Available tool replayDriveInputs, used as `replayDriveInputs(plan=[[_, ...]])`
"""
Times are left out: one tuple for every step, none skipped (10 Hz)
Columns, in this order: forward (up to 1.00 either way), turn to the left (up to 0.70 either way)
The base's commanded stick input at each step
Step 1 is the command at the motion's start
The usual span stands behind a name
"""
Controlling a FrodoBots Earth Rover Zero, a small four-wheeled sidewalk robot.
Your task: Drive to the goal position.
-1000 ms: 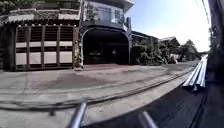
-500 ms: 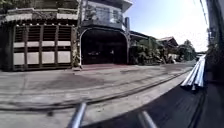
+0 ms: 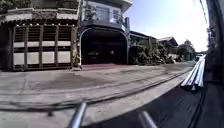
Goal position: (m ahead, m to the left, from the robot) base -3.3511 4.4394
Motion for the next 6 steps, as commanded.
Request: replayDriveInputs(plan=[[0.59, 0.00], [0.70, 0.00], [0.70, 0.00], [0.29, 0.00], [0.00, 0.00], [0.00, 0.00]])
